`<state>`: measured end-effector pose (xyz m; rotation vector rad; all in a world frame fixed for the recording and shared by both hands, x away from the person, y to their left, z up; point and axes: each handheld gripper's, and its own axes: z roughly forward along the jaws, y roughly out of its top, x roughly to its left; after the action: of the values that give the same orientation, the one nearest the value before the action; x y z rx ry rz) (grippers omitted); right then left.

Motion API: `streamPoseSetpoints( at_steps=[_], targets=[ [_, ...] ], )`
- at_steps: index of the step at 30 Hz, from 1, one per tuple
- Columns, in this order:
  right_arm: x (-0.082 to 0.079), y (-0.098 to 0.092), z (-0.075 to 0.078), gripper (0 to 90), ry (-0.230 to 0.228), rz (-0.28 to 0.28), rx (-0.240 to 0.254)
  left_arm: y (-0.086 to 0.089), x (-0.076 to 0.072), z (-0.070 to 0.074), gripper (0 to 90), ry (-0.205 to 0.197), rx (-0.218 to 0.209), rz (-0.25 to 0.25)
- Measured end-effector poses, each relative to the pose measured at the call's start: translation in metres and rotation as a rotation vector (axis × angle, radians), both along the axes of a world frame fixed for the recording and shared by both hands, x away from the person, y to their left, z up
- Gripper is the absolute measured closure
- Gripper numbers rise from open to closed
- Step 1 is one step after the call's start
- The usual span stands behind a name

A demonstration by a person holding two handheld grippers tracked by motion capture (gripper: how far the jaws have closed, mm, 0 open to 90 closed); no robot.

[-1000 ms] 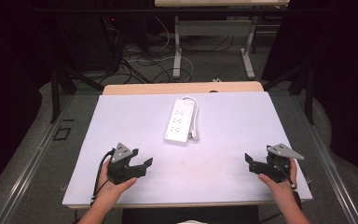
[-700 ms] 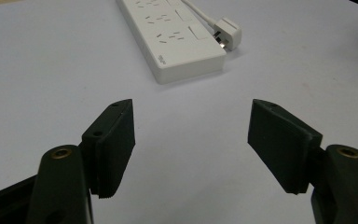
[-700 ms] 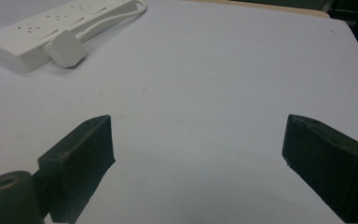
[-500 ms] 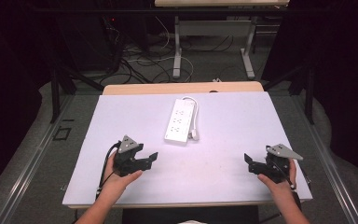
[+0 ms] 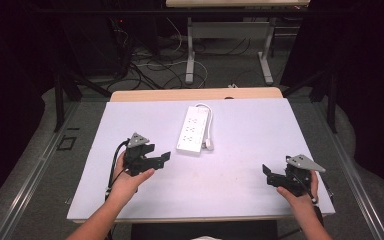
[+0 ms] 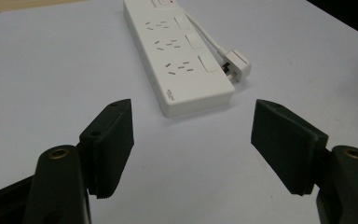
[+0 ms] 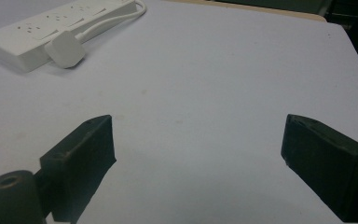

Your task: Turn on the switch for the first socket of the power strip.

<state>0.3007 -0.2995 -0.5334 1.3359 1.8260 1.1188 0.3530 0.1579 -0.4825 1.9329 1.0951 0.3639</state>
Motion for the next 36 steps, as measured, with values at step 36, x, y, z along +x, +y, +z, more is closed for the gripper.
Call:
streamPoseSetpoints(
  at_steps=[36],
  targets=[
    [0.003, 0.002, -0.003, 9.6, 0.022, 0.02, -0.014, -0.05, 0.051, 0.045, 12.3, 0.01, 0.036, -0.031]
  ],
)
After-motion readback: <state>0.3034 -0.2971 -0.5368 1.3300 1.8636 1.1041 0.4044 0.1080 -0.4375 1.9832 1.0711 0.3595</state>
